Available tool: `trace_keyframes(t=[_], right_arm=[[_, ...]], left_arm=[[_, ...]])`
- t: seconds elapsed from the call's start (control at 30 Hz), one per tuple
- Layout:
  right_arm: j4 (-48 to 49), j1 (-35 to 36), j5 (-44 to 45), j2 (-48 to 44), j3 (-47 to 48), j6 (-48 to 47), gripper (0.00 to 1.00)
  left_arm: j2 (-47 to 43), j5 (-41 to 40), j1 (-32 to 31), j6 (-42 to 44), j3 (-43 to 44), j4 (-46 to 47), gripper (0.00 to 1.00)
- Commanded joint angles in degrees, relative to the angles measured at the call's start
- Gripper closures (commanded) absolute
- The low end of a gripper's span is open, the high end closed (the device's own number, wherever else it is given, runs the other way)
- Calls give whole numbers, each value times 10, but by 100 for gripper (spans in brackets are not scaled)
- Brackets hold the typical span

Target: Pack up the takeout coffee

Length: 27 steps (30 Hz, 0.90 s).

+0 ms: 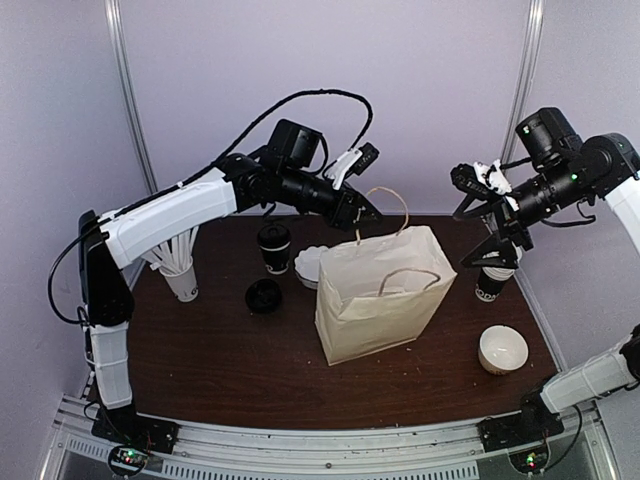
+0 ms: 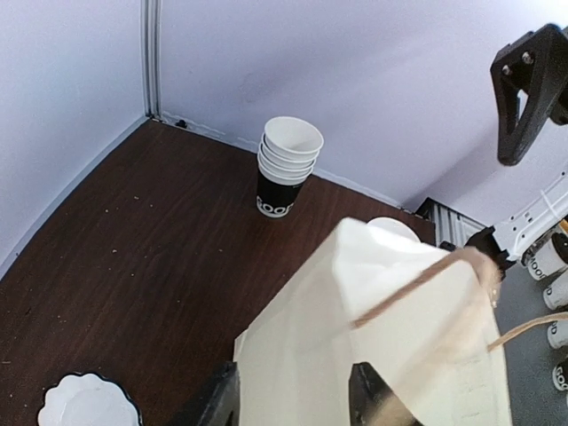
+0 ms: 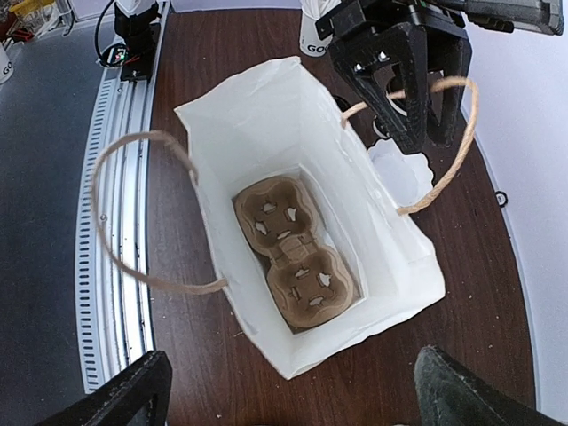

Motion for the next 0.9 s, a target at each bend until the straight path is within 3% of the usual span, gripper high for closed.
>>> trace_keyframes(t=[0.0, 0.23, 0.43, 0.57, 0.7, 0.87], right_arm=[[13, -4, -4, 1, -7, 8, 1], [17, -6, -11, 13, -11, 8, 1], [17, -7, -17, 17, -11, 9, 1], [34, -9, -8, 18, -22, 18, 1], [94, -19, 40, 17, -39, 65, 1], [176, -50, 84, 18, -76, 135, 2]], left_arm=[[-26, 17, -4, 1, 24, 24, 52], [-89, 5, -5, 20, -3, -2, 33], [-190, -56, -6, 88, -71, -83, 25], [-248, -173, 0, 111, -92, -145, 16], [-227, -266, 37, 101, -71, -201, 12], [-136, -297, 103, 60, -1, -252, 9]])
